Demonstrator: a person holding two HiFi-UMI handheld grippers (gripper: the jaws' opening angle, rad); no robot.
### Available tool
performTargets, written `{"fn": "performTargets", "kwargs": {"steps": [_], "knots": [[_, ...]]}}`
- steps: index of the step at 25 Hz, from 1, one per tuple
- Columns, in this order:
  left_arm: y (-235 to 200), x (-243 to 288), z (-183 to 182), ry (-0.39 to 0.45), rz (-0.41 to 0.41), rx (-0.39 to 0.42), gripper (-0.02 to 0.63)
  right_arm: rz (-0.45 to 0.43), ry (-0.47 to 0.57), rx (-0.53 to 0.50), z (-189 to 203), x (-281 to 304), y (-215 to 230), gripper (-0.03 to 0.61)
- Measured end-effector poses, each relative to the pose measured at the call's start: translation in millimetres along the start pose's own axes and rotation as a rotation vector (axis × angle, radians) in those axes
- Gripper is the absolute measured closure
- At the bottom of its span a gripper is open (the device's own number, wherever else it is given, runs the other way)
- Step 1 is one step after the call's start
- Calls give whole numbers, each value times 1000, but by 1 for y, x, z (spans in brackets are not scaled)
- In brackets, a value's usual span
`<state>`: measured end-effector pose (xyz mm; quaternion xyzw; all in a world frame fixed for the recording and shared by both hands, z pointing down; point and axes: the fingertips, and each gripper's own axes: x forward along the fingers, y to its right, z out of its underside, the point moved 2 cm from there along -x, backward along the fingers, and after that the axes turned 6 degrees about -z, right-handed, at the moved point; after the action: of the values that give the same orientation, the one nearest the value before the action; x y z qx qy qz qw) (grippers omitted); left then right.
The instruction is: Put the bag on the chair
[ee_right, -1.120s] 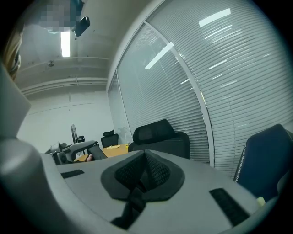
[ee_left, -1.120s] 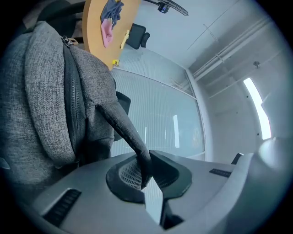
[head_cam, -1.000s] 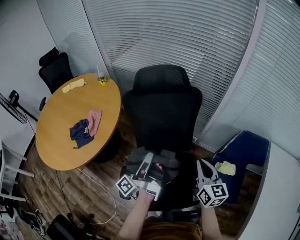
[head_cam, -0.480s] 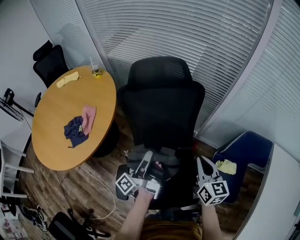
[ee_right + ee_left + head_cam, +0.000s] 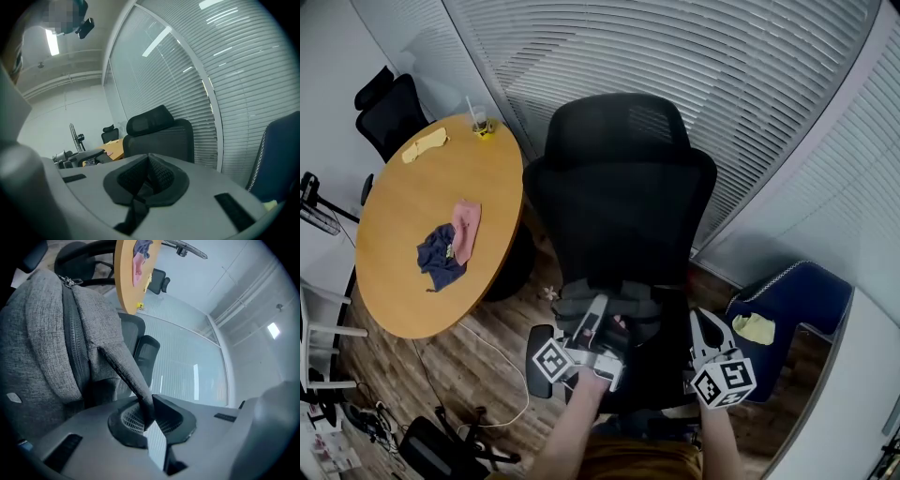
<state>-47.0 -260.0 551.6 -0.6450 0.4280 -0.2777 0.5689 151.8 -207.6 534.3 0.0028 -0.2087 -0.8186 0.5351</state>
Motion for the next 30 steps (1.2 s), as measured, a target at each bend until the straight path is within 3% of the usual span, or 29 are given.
{"fn": "performTargets", "kwargs": {"steps": [15, 21, 30], "knots": [[-14, 42, -4, -34, -5, 46, 580, 27, -56, 29, 14, 27, 31, 568], [-20, 51, -11, -5, -26, 91, 576, 19, -87, 38, 20, 39, 36, 568], [-28, 75, -18, 2, -31, 93, 575, -3, -85, 57, 27, 53, 43, 568]]}}
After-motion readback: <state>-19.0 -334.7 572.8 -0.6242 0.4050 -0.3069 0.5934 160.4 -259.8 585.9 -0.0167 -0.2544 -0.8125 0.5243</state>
